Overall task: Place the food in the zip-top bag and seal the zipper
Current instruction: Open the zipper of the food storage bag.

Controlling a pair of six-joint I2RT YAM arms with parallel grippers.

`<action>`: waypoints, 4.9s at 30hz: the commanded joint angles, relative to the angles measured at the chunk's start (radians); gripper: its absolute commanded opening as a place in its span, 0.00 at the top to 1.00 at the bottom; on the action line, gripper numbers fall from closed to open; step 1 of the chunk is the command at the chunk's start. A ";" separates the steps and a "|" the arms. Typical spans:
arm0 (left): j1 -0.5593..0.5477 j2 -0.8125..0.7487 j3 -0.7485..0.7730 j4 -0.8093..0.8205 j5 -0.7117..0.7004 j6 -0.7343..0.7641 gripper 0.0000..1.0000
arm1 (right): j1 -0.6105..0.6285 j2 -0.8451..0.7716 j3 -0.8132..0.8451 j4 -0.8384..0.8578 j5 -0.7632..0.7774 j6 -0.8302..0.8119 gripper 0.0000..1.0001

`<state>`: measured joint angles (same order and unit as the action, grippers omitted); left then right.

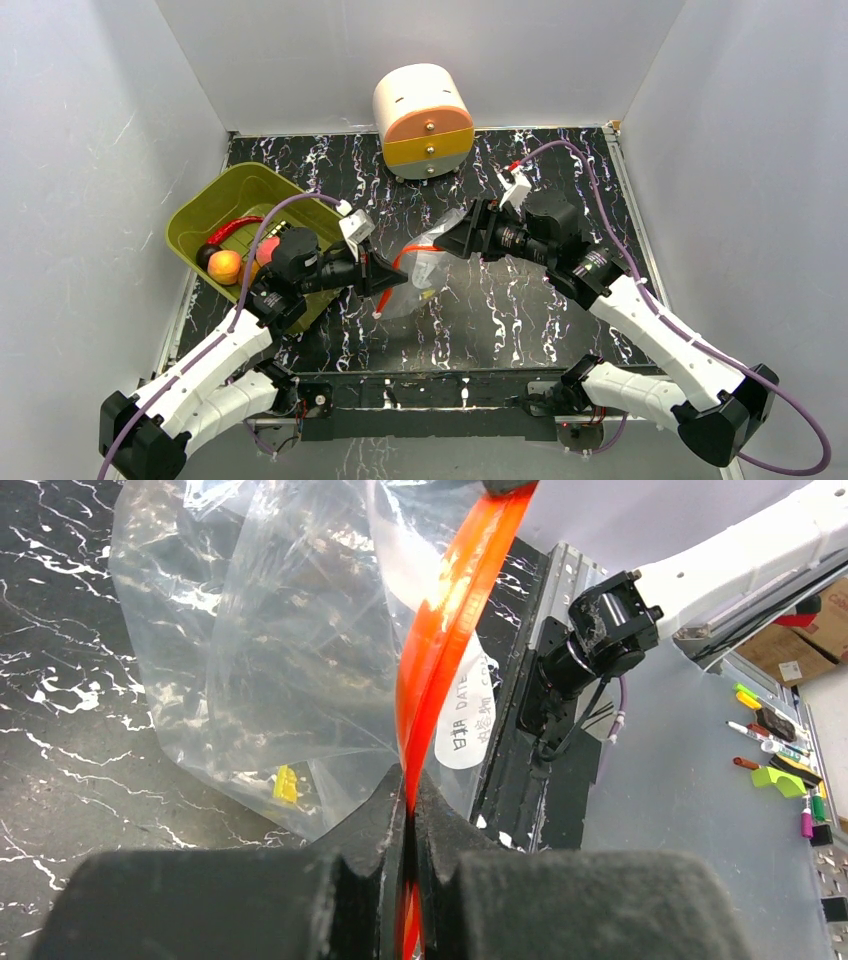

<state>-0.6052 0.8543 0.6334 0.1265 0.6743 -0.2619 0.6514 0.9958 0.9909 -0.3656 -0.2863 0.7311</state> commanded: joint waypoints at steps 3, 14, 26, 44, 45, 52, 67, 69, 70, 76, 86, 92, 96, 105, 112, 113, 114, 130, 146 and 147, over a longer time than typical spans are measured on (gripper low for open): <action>-0.004 0.006 0.041 -0.047 -0.052 0.027 1.00 | 0.011 -0.049 0.025 0.061 0.004 -0.007 0.29; -0.004 0.030 0.097 -0.060 -0.115 -0.043 1.00 | 0.074 -0.018 0.026 0.062 0.045 0.011 0.31; -0.005 0.046 0.025 0.169 -0.030 -0.294 1.00 | 0.119 0.126 0.053 0.112 0.077 -0.026 0.76; -0.004 -0.078 0.132 -0.122 -0.120 -0.153 0.72 | 0.118 -0.014 -0.027 0.151 0.012 -0.055 1.00; -0.005 -0.076 0.131 -0.125 -0.122 -0.152 0.72 | 0.118 -0.011 -0.026 0.152 0.006 -0.053 1.00; -0.005 -0.047 0.137 -0.127 -0.142 -0.165 0.71 | 0.118 0.000 -0.044 0.187 -0.025 -0.031 1.00; -0.005 -0.068 0.094 -0.024 -0.126 -0.211 1.00 | 0.118 0.033 0.035 0.023 0.083 0.018 0.74; -0.005 -0.063 0.100 -0.033 -0.132 -0.207 1.00 | 0.117 0.029 0.062 0.003 0.102 0.034 0.64; -0.005 -0.058 0.102 -0.037 -0.142 -0.206 1.00 | 0.117 0.026 0.076 -0.004 0.106 0.039 0.61; -0.005 -0.038 0.108 -0.050 -0.191 -0.206 1.00 | 0.118 0.013 0.148 -0.043 0.156 0.055 0.53; -0.004 -0.003 0.101 -0.042 -0.210 -0.262 1.00 | 0.166 0.086 0.144 0.061 0.161 0.108 0.37; -0.004 0.004 0.098 -0.040 -0.211 -0.270 1.00 | 0.205 0.115 0.150 0.071 0.198 0.097 0.31; -0.004 0.013 0.107 -0.039 -0.205 -0.272 1.00 | 0.226 0.139 0.140 0.069 0.225 0.089 0.29; -0.004 0.002 0.109 -0.040 -0.179 -0.271 1.00 | 0.235 0.181 0.136 -0.004 0.319 0.055 0.32; -0.004 -0.021 0.104 -0.074 -0.197 -0.244 1.00 | 0.235 0.142 0.122 -0.114 0.504 0.017 0.43; -0.004 -0.021 0.105 -0.079 -0.198 -0.241 1.00 | 0.235 0.132 0.117 -0.128 0.533 0.010 0.46; -0.004 -0.022 0.108 -0.081 -0.198 -0.238 1.00 | 0.235 0.123 0.112 -0.137 0.560 0.001 0.50; -0.004 -0.058 0.213 -0.295 -0.331 -0.083 1.00 | 0.234 0.157 0.096 -0.231 0.701 -0.017 0.85; -0.004 -0.025 0.141 -0.162 -0.221 -0.201 1.00 | 0.234 0.252 0.143 -0.082 0.465 0.013 0.60; -0.005 -0.027 0.139 -0.161 -0.222 -0.201 1.00 | 0.234 0.254 0.148 -0.105 0.496 0.011 0.61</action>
<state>-0.6052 0.8379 0.7841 -0.0845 0.4137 -0.4381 0.8829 1.2488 1.0737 -0.4854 0.1749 0.7334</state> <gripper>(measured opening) 0.010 0.396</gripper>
